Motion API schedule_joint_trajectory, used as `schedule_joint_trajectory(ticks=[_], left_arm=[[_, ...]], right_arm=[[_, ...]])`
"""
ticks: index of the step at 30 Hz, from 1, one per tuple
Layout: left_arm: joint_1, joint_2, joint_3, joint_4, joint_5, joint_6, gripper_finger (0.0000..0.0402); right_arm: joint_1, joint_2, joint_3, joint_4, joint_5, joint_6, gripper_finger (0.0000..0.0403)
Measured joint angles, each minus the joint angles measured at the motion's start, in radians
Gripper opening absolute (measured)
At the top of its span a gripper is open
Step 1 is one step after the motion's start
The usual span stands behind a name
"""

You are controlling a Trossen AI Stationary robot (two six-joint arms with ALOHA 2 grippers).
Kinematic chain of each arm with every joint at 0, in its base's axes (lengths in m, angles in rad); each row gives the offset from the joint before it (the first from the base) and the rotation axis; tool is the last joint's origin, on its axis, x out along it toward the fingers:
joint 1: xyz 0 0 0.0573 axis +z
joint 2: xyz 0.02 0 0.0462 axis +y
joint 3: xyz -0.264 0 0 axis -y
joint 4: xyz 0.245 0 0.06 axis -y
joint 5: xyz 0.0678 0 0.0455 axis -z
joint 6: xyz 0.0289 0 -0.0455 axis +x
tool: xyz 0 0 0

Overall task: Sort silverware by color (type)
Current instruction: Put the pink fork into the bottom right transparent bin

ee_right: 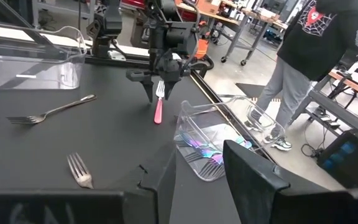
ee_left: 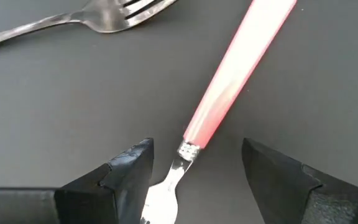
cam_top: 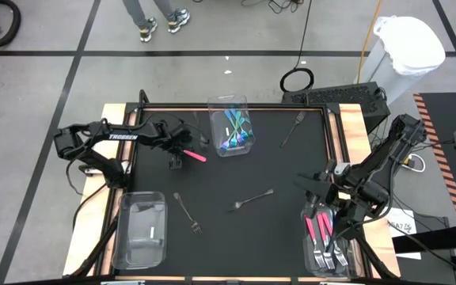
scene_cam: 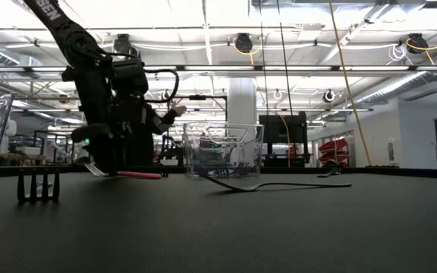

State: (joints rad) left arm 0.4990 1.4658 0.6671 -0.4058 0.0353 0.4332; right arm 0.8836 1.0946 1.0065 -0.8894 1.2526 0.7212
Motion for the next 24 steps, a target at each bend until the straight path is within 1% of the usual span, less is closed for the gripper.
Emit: schedule_joint_trajectory(ticks=[2, 5, 8, 16, 22, 24], left_arm=[[0.0, 0.013, -0.01, 0.01, 0.006, -0.001, 0.0241], [0.0, 0.044, -0.013, 0.015, 0.017, -0.003, 0.022], [0.0, 0.067, -0.011, 0.018, 0.025, -0.008, 0.0189], [-0.001, 0.075, -0.015, 0.053, 0.053, -0.009, 0.0118], [-0.011, 0.077, -0.015, 0.059, 0.051, -0.009, 0.0044], [-0.011, 0.077, -0.015, 0.059, 0.05, -0.009, 0.0031]], right_arm=[[-0.001, 0.0, 0.0, 0.0, 0.0, 0.0, 0.013], [-0.001, 0.0, 0.0, -0.001, -0.001, 0.0, 0.013], [-0.001, 0.0, 0.0, -0.001, -0.001, 0.0, 0.013], [-0.001, 0.0, 0.0, -0.001, -0.001, 0.0, 0.013], [-0.001, 0.0, 0.0, -0.001, -0.001, 0.0, 0.013], [-0.001, 0.0, 0.0, -0.001, -0.001, 0.0, 0.013]])
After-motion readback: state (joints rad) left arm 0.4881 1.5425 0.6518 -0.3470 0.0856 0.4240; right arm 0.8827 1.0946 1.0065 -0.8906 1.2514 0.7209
